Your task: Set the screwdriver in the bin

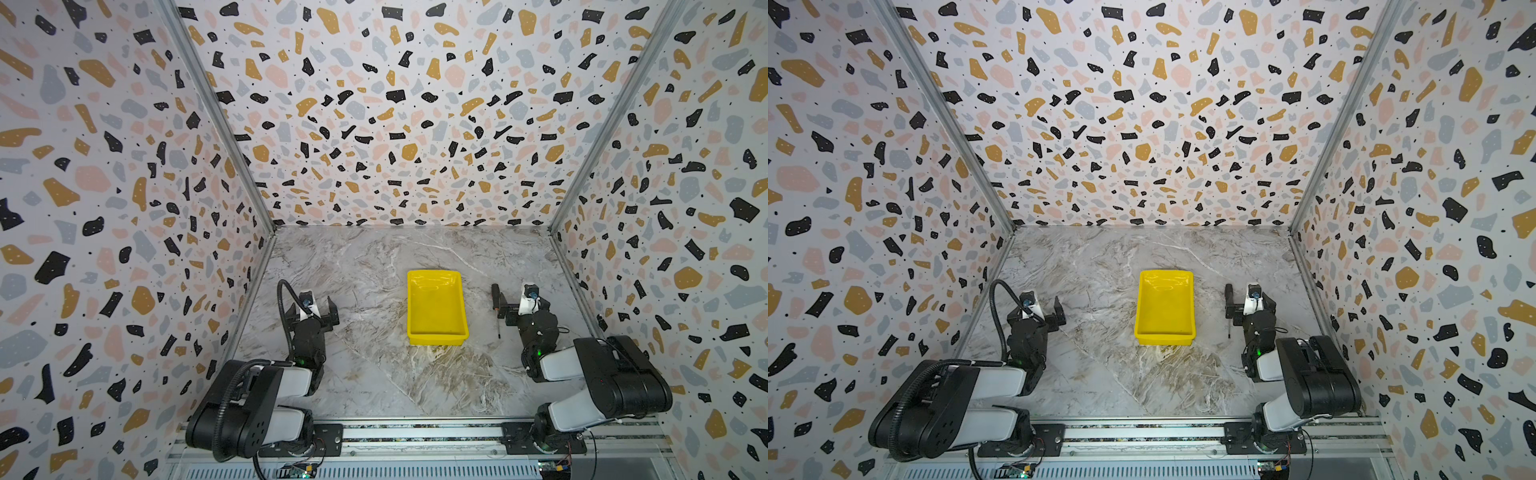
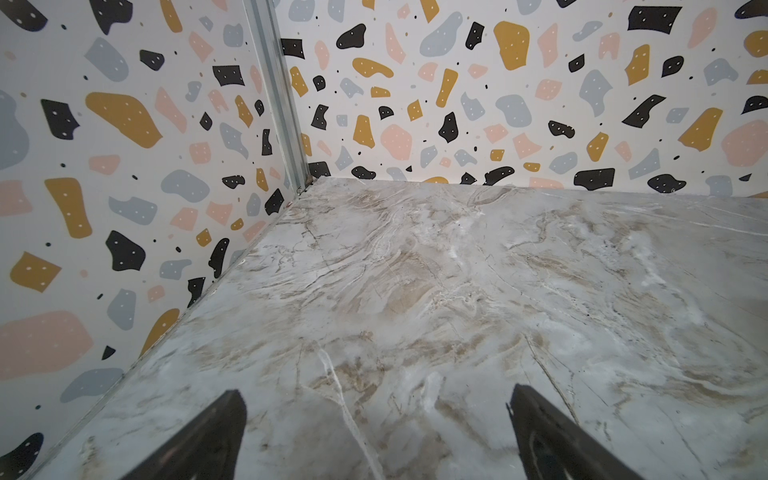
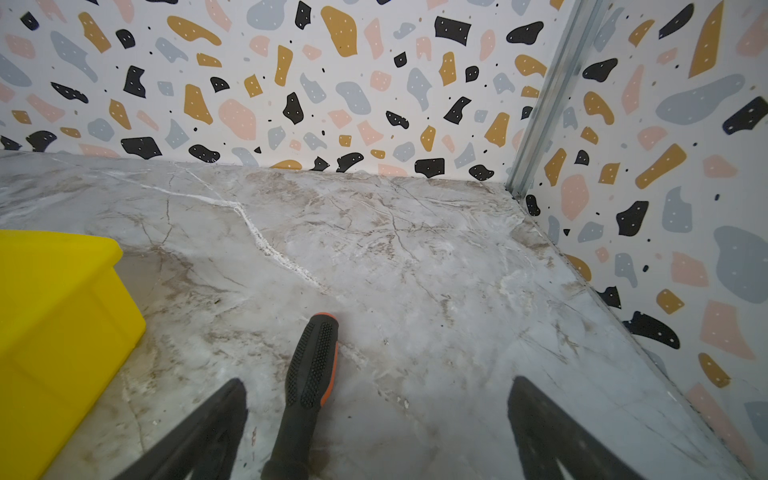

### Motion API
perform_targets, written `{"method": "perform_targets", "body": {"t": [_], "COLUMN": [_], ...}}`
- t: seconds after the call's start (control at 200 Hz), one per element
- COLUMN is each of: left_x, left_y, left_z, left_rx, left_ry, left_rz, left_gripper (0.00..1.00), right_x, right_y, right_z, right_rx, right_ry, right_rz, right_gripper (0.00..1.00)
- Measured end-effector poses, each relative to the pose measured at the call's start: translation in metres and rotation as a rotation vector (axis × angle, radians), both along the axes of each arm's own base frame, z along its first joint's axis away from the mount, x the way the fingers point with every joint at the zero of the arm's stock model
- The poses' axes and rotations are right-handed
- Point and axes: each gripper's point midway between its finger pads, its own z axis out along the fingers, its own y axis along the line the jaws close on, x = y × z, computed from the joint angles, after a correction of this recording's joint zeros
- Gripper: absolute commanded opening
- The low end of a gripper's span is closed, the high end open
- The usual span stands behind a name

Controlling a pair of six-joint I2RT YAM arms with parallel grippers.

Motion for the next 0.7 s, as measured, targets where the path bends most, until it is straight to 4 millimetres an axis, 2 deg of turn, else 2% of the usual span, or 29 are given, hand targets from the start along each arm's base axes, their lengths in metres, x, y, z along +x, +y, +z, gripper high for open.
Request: {"method": "perform_targets", "body": {"t": [0.586,0.701], "left_x": [-0.001,0.002], "left_y": [0.000,0.005], "left_z": [0.000,0.014], "left_rx": [0.000,-0.014], "left_ry": [0.003,0.020], "left_rz": [0.000,0.039], "left_gripper": [1.00,1.00], "right_x": [0.000,0.000], "right_y": [0.001,0.001], "right_z": [0.000,0.000], "right_rx": [-0.001,-0.001], "right_ry": [0.000,0.000], "right_rz": [0.003,0.003], "right_gripper": [0.99,0.99]}}
